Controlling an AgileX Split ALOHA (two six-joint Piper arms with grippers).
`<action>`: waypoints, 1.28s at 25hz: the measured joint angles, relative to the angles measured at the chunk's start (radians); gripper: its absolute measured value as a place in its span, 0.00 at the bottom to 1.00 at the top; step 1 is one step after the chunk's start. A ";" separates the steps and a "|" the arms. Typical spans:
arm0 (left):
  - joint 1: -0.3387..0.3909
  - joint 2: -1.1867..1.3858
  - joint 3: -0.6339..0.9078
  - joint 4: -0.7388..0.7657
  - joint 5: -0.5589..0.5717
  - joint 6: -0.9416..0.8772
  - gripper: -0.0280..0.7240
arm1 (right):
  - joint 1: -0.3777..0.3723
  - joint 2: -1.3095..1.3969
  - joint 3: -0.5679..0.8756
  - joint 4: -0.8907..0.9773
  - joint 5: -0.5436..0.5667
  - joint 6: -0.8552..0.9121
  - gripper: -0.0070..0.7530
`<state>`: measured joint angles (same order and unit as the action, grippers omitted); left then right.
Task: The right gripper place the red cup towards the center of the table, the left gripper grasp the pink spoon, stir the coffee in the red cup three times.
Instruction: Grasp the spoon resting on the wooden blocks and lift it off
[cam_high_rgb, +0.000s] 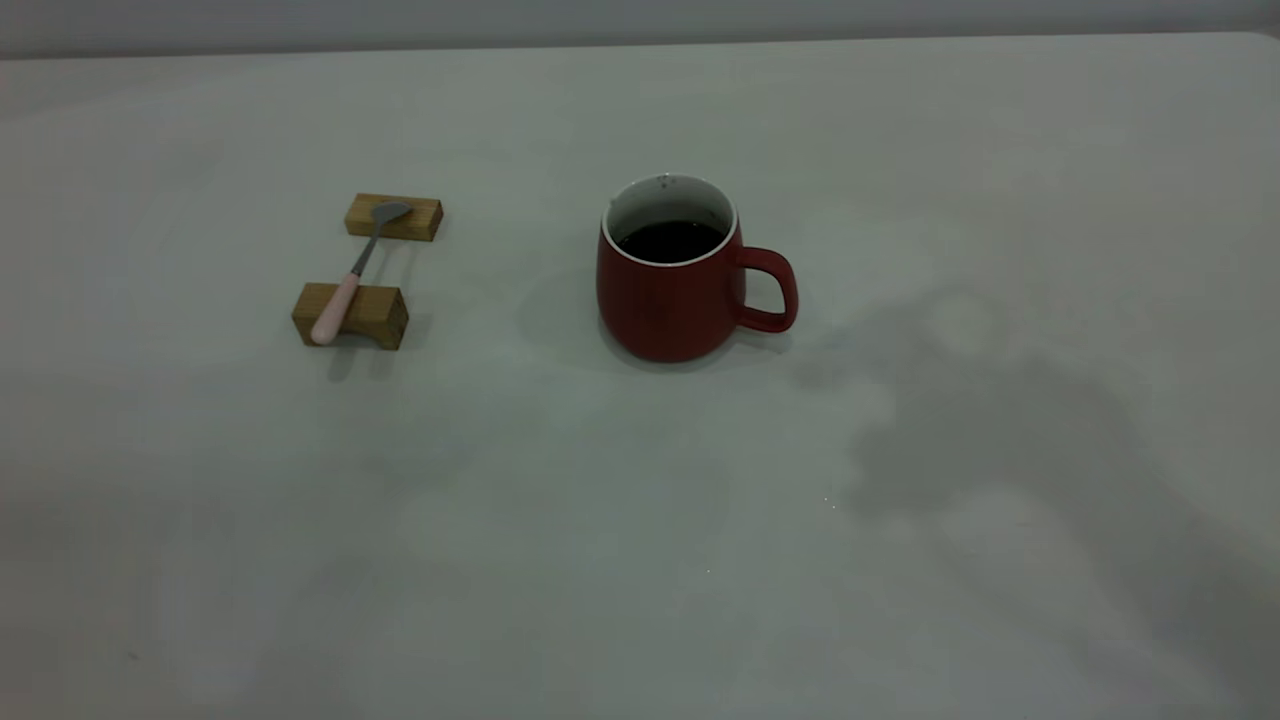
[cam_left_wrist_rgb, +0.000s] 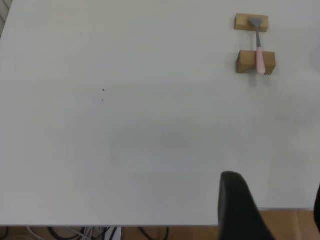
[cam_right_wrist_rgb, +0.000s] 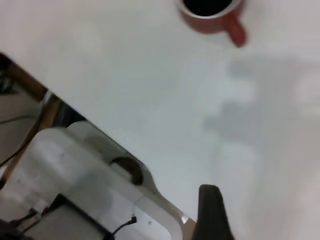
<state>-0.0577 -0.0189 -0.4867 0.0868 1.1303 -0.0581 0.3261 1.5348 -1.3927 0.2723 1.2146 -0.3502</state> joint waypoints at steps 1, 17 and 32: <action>0.000 0.000 0.000 0.000 0.000 0.000 0.62 | -0.001 -0.046 0.024 -0.017 0.003 0.010 0.78; 0.000 0.000 0.000 0.000 0.000 0.000 0.62 | -0.104 -0.985 0.711 -0.174 0.019 0.211 0.78; 0.000 0.000 0.000 0.000 0.000 0.000 0.62 | -0.254 -1.505 0.923 -0.216 -0.079 0.219 0.78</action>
<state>-0.0577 -0.0189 -0.4867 0.0868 1.1303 -0.0581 0.0724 0.0297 -0.4694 0.0563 1.1352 -0.1311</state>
